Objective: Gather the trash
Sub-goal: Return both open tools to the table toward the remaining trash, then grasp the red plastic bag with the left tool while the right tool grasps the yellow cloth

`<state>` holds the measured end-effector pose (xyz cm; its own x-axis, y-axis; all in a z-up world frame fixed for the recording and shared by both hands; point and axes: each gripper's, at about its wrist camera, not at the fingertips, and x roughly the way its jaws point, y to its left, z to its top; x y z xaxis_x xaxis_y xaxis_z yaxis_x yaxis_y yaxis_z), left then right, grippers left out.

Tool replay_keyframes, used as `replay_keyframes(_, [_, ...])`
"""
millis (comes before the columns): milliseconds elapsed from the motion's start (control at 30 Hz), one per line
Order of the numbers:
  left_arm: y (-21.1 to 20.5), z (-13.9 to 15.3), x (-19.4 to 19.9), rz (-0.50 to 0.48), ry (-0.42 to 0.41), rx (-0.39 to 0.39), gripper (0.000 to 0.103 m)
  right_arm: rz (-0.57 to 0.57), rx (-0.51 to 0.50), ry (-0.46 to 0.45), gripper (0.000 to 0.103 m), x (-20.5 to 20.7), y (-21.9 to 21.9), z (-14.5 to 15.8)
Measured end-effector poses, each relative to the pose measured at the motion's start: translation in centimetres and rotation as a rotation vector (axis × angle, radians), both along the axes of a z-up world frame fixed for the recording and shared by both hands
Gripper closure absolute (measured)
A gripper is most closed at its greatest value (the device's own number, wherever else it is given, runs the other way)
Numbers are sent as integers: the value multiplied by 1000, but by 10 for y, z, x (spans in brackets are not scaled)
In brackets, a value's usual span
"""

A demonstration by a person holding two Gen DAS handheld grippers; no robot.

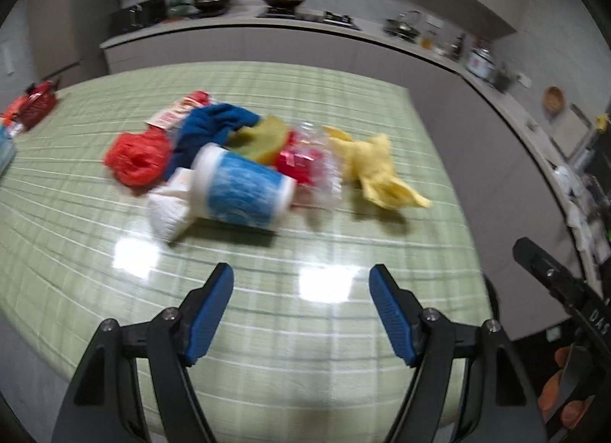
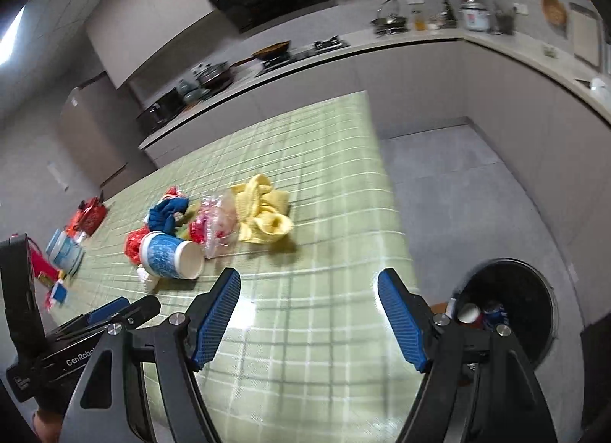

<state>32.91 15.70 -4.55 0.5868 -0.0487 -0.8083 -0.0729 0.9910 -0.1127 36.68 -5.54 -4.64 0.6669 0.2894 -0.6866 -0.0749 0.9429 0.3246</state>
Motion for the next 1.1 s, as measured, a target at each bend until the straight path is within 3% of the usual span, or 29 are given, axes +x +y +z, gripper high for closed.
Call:
replay_keyframes(300, [34, -1, 11, 89, 8, 23, 28, 87, 24, 10, 27, 45, 26, -12])
replay_keyframes(600, [115, -3, 33, 166, -16, 26, 28, 76, -1, 30, 27, 73, 70, -22])
replay_keyframes(833, [179, -15, 87, 171, -2, 24, 28, -1, -32, 45, 27, 99, 110, -31])
replay_keyframes(1100, [192, -30, 138, 97, 18, 5, 28, -73, -74, 67, 27, 133, 128, -37])
